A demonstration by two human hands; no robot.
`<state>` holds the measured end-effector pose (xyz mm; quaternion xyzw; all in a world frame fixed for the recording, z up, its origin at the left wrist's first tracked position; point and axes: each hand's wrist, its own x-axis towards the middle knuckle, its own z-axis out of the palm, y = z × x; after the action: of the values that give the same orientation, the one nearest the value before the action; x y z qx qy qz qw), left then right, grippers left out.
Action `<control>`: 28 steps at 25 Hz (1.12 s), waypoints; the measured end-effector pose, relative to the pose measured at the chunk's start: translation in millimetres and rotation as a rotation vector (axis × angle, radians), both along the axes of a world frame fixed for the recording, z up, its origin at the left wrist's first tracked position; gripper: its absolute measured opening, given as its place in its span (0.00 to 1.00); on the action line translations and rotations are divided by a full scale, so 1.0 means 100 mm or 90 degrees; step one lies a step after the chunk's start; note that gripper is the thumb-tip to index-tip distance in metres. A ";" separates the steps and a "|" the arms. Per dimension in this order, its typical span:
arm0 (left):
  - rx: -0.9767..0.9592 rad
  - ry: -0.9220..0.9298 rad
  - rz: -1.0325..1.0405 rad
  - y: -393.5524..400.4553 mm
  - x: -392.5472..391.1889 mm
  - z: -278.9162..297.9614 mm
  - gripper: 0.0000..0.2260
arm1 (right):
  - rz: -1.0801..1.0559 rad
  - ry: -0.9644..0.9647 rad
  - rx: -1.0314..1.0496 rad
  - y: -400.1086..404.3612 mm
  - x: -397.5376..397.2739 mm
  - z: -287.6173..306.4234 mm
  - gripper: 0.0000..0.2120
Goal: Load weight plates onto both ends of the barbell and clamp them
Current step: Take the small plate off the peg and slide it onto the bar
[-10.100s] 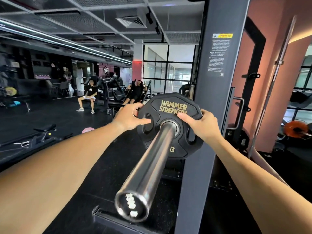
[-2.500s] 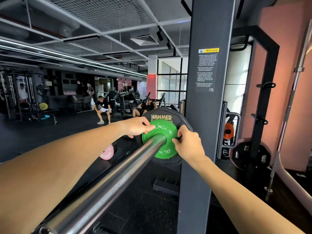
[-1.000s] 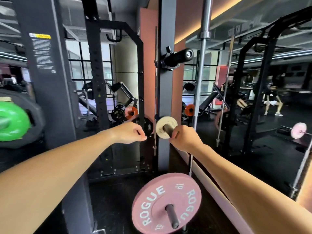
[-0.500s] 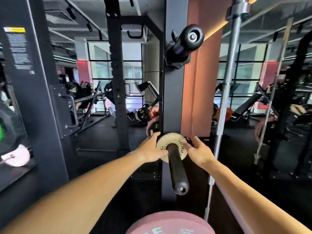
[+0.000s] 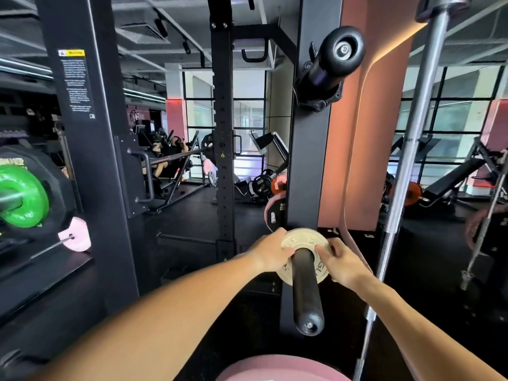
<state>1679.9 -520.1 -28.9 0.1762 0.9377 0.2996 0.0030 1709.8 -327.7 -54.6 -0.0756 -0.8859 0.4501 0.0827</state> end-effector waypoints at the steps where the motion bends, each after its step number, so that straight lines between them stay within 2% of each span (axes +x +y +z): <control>1: 0.004 -0.006 -0.009 -0.01 0.02 -0.01 0.10 | 0.006 -0.001 0.001 0.01 0.05 -0.01 0.16; 5: 0.000 -0.017 -0.029 -0.07 0.20 0.02 0.06 | 0.028 0.010 0.020 0.00 0.30 0.05 0.15; 10: -0.030 -0.048 -0.060 -0.16 0.58 0.08 0.12 | 0.045 0.017 0.063 -0.06 0.74 0.10 0.14; 16: -0.069 -0.043 -0.127 -0.42 1.28 0.20 0.06 | 0.109 0.040 0.199 -0.14 1.50 0.24 0.11; 19: -0.059 -0.027 -0.142 -0.62 1.65 0.24 0.05 | 0.117 0.076 0.214 -0.29 1.88 0.29 0.12; 24: 0.004 0.013 -0.087 -1.50 2.39 0.47 0.07 | 0.152 0.187 0.174 -1.09 2.44 0.52 0.06; 28: 0.028 0.026 -0.017 -2.47 2.98 0.54 0.04 | 0.241 0.204 0.172 -2.01 2.65 0.61 0.07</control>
<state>1977.6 -766.8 24.8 0.1950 0.9282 0.3164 -0.0159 1975.2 -528.5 6.7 0.1751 -0.9119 0.3417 0.1451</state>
